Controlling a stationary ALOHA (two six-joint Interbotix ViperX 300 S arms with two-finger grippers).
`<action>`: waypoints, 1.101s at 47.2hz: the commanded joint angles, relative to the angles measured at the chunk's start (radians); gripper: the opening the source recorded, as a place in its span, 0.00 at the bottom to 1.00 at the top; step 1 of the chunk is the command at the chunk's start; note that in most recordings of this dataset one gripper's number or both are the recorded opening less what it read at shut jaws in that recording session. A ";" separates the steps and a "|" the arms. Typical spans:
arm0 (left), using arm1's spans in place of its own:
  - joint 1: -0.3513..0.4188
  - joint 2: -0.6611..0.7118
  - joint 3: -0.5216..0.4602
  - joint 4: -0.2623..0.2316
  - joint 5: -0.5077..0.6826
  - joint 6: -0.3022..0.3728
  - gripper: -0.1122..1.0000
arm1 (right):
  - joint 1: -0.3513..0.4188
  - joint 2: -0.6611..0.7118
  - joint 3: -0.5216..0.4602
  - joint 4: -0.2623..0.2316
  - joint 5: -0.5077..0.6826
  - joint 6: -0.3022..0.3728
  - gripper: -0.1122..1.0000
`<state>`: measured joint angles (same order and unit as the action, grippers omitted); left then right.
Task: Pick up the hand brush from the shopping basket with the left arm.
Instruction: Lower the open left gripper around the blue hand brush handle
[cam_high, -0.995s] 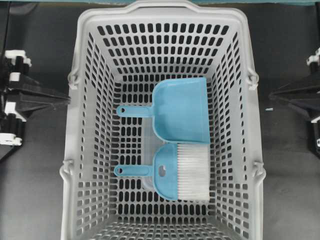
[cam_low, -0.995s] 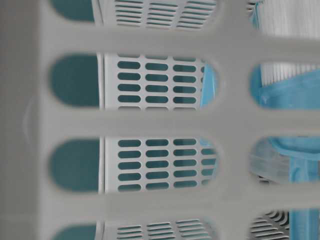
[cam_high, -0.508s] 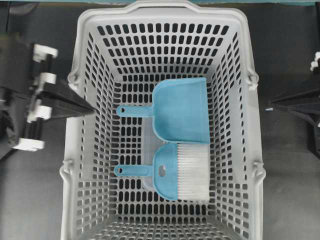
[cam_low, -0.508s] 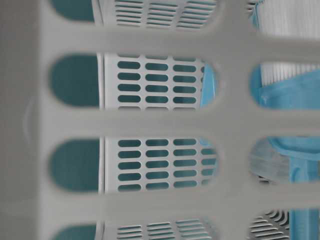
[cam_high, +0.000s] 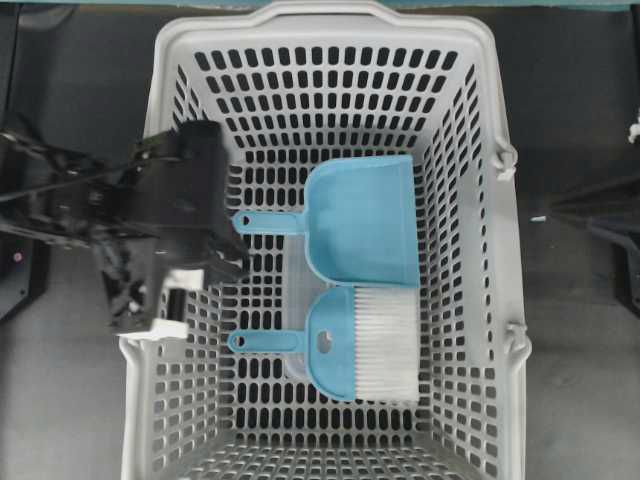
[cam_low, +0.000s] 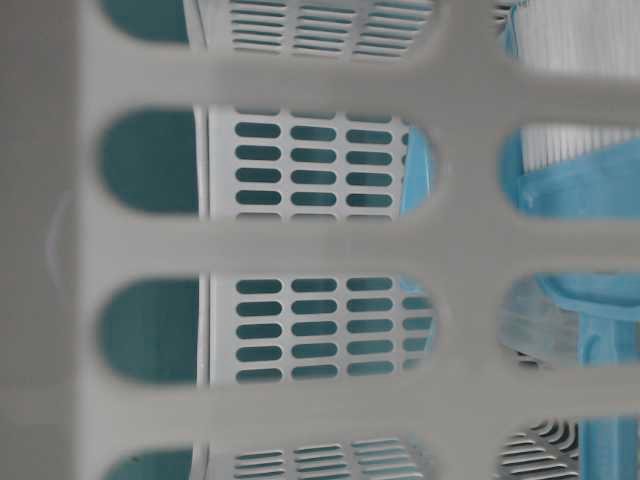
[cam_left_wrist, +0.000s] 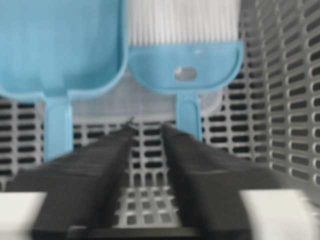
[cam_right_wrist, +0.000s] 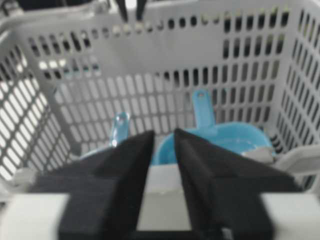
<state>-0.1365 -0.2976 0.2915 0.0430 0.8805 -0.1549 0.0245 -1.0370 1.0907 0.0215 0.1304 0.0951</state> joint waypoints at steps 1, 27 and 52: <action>-0.003 0.025 -0.054 0.003 0.044 -0.025 0.48 | 0.000 0.005 -0.012 0.003 -0.003 0.002 0.38; -0.066 0.258 -0.080 0.002 0.087 -0.048 0.90 | 0.005 -0.080 0.017 0.003 -0.009 0.003 0.81; -0.106 0.385 -0.058 0.002 0.034 -0.121 0.90 | 0.005 -0.107 0.040 0.003 -0.005 0.003 0.81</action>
<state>-0.2301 0.0966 0.2393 0.0430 0.9342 -0.2700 0.0261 -1.1474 1.1397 0.0230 0.1304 0.0966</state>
